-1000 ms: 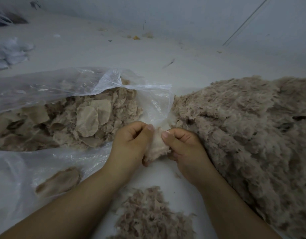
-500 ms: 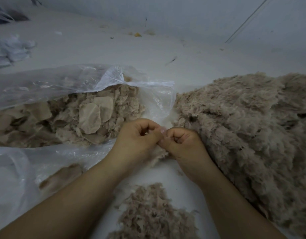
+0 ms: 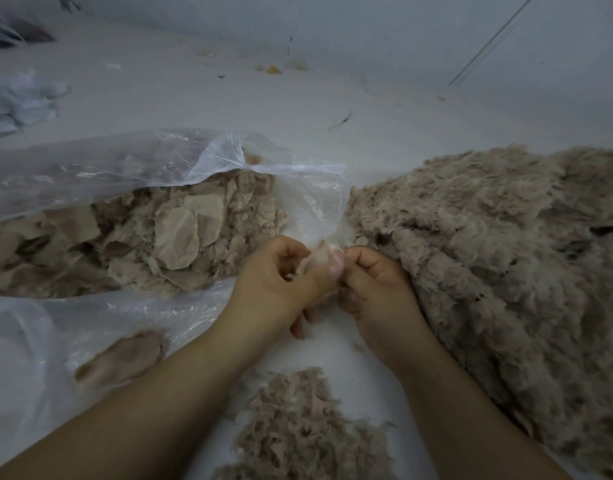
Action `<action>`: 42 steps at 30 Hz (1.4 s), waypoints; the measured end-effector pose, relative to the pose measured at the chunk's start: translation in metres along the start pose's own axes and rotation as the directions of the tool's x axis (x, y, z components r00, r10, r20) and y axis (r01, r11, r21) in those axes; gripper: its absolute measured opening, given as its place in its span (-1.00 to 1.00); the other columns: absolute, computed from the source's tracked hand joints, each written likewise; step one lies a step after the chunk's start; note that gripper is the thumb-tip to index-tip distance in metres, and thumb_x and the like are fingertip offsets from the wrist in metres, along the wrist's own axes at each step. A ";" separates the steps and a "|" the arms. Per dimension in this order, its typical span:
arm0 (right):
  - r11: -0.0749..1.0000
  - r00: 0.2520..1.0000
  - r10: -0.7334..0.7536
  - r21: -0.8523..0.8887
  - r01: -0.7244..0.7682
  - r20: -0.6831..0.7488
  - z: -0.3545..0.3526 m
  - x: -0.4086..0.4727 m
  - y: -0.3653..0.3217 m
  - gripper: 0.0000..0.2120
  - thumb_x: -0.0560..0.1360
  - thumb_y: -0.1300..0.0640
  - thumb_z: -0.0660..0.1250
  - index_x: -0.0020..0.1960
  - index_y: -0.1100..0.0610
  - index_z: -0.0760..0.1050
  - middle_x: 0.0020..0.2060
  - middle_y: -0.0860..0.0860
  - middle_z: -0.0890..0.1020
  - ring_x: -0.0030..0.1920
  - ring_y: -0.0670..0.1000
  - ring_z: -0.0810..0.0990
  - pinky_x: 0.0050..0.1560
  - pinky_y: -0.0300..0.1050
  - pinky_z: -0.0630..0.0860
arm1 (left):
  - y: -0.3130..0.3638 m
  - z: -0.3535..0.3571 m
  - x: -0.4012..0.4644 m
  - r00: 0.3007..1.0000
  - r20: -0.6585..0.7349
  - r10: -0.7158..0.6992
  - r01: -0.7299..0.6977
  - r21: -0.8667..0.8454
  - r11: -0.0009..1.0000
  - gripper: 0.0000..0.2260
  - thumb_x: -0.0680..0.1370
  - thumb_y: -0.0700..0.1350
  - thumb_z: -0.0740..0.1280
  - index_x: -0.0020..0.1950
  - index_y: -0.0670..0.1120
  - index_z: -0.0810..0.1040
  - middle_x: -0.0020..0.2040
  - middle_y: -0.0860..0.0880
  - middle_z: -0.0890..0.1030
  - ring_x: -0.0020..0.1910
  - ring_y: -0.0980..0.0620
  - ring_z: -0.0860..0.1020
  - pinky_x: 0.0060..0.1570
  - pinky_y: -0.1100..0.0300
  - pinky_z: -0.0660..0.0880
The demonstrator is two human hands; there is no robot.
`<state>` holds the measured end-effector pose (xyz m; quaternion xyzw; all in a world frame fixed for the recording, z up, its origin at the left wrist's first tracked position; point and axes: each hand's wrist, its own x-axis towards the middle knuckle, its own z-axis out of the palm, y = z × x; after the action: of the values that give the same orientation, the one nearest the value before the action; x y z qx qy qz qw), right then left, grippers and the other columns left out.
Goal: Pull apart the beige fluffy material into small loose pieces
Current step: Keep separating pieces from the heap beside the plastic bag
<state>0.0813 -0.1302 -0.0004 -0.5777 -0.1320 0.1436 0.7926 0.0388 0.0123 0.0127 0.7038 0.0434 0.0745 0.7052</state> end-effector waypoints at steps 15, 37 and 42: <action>0.996 1.000 0.023 -0.083 -0.023 -0.005 0.002 0.000 0.000 -0.69 0.60 0.14 0.28 0.00 0.43 0.51 -0.33 0.27 0.49 -0.46 -0.08 0.41 -0.39 -0.23 0.40 | -0.001 -0.008 0.007 0.999 0.043 -0.003 0.012 -0.212 0.977 -0.77 0.45 0.04 0.42 -0.21 -0.13 0.59 -0.45 -0.17 0.55 -0.65 -0.04 0.40 -0.62 0.27 0.30; 0.993 0.981 0.059 0.108 -0.040 -0.182 0.006 0.004 -0.001 -0.62 0.67 0.12 0.11 -0.30 0.14 0.41 -0.49 -0.02 0.22 -0.54 -0.11 0.15 -0.56 -0.30 0.13 | 0.003 -0.003 0.017 0.974 -0.228 -0.015 -0.026 -0.173 0.985 -0.79 0.52 -0.43 0.31 0.08 -0.19 0.56 -0.03 -0.14 0.65 -0.01 -0.08 0.66 -0.02 0.08 0.62; 0.990 0.981 0.070 0.133 -0.046 -0.183 0.005 0.004 0.000 -0.60 0.68 0.04 0.08 -0.29 0.13 0.42 -0.50 -0.05 0.25 -0.53 -0.11 0.17 -0.55 -0.30 0.16 | 0.004 0.001 0.013 0.993 -0.048 0.105 -0.100 0.099 0.990 -0.73 0.57 -0.39 0.23 -0.12 -0.10 0.64 -0.34 -0.14 0.61 -0.45 0.02 0.57 -0.41 0.19 0.52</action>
<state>0.0835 -0.1246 0.0013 -0.5403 -0.0308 0.1198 0.8323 0.0521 0.0131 0.0171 0.7360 0.0293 0.1272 0.6642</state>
